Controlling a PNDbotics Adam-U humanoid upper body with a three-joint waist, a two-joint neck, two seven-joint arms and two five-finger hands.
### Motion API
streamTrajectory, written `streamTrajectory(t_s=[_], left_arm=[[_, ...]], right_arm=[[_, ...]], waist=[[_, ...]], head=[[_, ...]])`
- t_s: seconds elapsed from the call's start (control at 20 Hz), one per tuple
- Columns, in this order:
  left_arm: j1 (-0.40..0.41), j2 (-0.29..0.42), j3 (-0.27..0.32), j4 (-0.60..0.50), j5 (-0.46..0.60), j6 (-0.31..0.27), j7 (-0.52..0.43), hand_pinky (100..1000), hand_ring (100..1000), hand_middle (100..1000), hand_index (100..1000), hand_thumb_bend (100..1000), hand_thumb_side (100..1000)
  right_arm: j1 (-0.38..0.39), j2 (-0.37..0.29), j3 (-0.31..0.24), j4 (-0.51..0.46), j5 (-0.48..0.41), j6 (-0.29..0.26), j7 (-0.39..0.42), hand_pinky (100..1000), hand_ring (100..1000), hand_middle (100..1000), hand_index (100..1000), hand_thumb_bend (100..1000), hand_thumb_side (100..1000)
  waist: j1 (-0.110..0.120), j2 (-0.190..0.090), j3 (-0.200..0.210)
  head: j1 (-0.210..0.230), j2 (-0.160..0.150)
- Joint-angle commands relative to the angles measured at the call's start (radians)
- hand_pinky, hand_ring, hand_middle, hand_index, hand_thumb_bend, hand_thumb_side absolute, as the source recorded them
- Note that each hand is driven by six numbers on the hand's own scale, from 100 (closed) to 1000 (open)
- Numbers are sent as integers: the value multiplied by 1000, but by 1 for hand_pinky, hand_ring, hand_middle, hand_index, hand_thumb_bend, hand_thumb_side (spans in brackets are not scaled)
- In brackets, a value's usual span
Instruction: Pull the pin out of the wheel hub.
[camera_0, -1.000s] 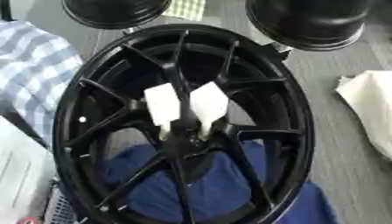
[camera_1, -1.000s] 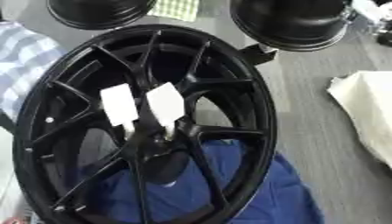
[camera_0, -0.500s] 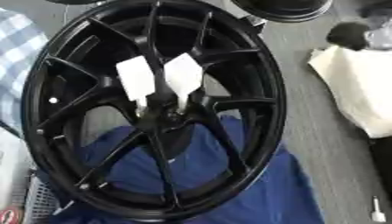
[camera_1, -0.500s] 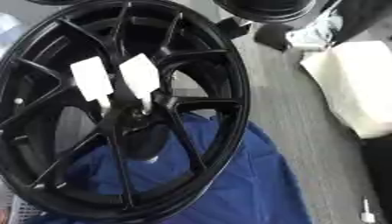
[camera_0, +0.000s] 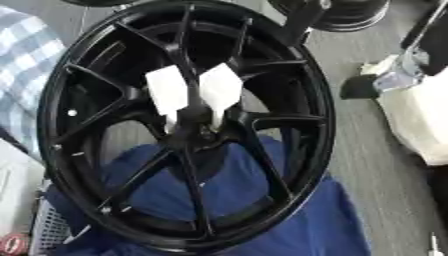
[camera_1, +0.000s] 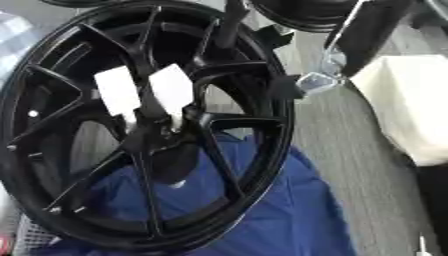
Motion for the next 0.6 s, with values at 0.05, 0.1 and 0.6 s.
streamTrajectory(t_s=[0.05, 0.1, 0.6], left_arm=[[-15, 20, 12, -17, 6, -3, 4, 800, 783, 737, 778, 556, 472], [-18, 20, 11, -17, 6, -3, 3, 800, 783, 737, 778, 556, 472], [-26, 18, 7, -17, 8, -3, 2, 800, 782, 737, 778, 556, 471]], right_arm=[[-51, 39, 15, 53, 27, -24, 25, 889, 832, 725, 823, 352, 378], [-64, 57, 21, 70, 34, -19, 15, 889, 832, 724, 826, 357, 375], [-120, 158, 68, 144, 78, 121, -25, 898, 847, 743, 872, 469, 386]], waist=[[2, -28, 3], [1, -27, 4], [-7, -26, 16]], head=[[-5, -6], [-6, -6], [-15, 0]])
